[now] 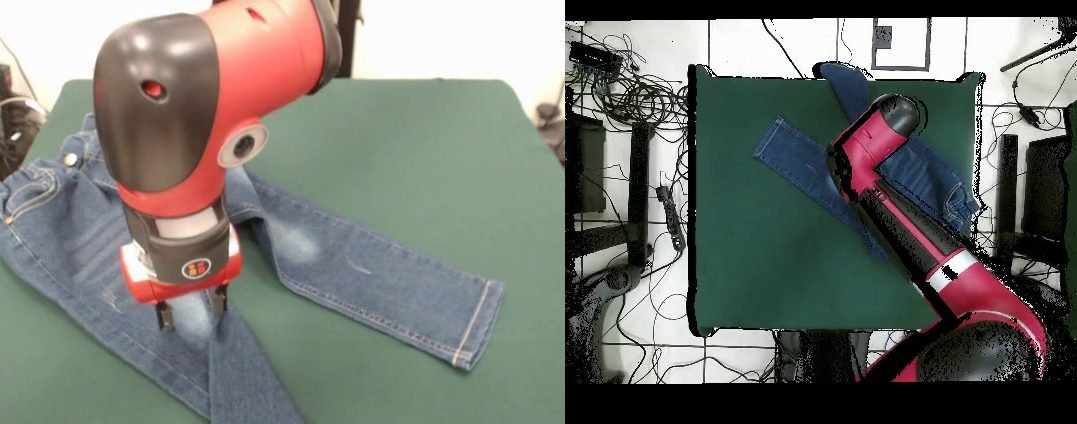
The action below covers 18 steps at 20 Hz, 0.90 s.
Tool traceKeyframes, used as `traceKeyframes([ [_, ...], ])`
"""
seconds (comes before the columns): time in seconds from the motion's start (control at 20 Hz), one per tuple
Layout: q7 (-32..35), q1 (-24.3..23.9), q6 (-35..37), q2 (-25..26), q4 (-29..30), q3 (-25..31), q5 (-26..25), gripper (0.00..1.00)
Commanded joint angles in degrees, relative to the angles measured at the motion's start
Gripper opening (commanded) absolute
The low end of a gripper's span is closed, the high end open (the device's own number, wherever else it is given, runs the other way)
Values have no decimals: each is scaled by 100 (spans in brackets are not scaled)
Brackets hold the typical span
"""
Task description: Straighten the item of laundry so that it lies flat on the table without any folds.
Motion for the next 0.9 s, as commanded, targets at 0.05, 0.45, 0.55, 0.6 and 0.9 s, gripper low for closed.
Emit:
traceKeyframes([
  [0.05,-803,115,488,556,-253,-96,-308,100],
  [0.45,-250,118,711,545,-49,343,-139,100],
  [0.55,-138,132,684,499,-13,420,-41,100],
  [0.6,-96,131,688,483,9,450,-12,100],
  [0.9,3,117,561,403,72,678,257,100],
])
